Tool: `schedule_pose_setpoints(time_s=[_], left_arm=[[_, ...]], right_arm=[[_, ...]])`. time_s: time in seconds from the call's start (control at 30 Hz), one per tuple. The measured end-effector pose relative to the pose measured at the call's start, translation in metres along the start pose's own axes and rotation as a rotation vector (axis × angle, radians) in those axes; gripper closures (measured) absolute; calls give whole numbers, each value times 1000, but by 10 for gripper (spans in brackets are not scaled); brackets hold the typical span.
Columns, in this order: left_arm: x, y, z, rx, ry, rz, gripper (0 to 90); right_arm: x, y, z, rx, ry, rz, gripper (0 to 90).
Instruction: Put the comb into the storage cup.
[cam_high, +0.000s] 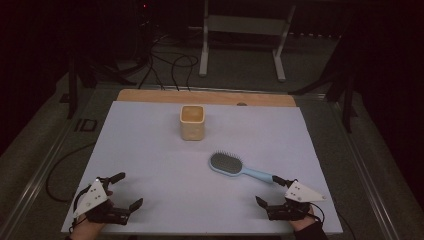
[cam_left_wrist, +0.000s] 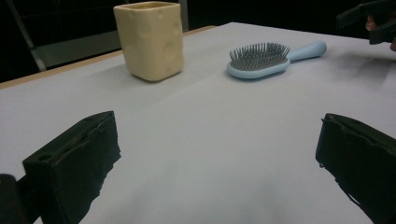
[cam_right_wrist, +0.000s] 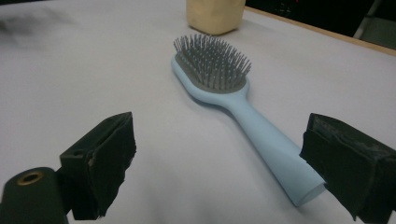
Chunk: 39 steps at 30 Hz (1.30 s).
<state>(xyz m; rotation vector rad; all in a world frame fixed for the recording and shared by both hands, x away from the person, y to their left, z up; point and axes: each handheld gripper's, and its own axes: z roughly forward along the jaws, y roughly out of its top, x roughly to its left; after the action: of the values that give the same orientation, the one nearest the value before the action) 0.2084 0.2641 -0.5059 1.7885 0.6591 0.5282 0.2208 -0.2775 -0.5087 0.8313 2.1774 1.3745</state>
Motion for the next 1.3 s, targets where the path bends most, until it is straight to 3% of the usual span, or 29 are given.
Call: schedule_pose_setpoints(time_s=[0.47,0.73,1.03,1.3], left_arm=[[0,0,3,4,-15,9,0],[0,0,1,-1,-14,8,0],[-1,0,0,-2,-19,7,0],[-2,-1,1,-3,-23,2,0]], right_arm=[[2,1,-2,3,8,-4,93],[3,3,0,6,38,-6,93],[13,7,5,42,97,-44,93],[19,16,2,46,107,-71,93]])
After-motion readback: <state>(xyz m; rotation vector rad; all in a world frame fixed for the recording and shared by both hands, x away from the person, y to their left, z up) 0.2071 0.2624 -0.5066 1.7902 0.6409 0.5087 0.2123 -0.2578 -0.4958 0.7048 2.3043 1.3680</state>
